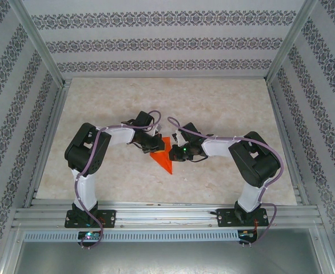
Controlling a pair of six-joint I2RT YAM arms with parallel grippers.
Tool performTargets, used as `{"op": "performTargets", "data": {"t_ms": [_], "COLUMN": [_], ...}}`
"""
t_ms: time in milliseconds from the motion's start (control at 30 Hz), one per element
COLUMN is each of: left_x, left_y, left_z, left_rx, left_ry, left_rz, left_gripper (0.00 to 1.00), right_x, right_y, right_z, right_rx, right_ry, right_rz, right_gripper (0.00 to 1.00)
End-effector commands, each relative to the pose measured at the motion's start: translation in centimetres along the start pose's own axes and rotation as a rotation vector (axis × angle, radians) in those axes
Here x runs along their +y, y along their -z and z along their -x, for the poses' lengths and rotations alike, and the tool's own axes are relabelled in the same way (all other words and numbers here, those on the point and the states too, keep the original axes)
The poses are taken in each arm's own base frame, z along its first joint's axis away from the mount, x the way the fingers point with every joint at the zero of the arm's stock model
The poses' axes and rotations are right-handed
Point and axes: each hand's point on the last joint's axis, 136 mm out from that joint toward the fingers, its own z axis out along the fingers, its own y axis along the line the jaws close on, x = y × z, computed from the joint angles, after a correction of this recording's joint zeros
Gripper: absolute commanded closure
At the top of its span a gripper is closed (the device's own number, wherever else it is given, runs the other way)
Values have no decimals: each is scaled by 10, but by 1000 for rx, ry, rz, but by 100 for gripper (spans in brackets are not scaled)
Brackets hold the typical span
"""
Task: Fold a paper plane with a square sheet of paper (fold left side to right side)
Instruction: Fourth fold the wing at the center of the table.
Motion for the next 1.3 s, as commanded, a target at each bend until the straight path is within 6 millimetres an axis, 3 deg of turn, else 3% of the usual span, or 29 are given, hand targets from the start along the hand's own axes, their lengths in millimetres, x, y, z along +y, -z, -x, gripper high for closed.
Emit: {"op": "performTargets", "data": {"t_ms": [0,400,633,867,1000,1133,1267], "left_x": [24,30,31,31,31,31,31], "left_y": [-10,-8,-9,-8,-9,-9,-10], "left_z": [-11,-12,-13,-12,-12,-12,-12], "left_rx": [31,33,35,34,35,39,39], "left_ry": [17,29,33,32,30,33,34], "left_rz": [81,106,108,110,110,109,109], "left_gripper": [96,98,98,98,98,98,98], "right_x": [-34,0,2,1,14,32,44], "right_y": [-4,33,63,85,92,92,77], "right_z": [-22,16,28,26,24,18,9], "right_rx": [63,-66,-151,-211,-230,-215,-167], "right_ry": [-49,-17,-8,-4,-22,-35,-34], "right_rz": [-137,-34,-45,-36,54,147,193], "right_gripper": [98,78,61,54,61,82,100]}}
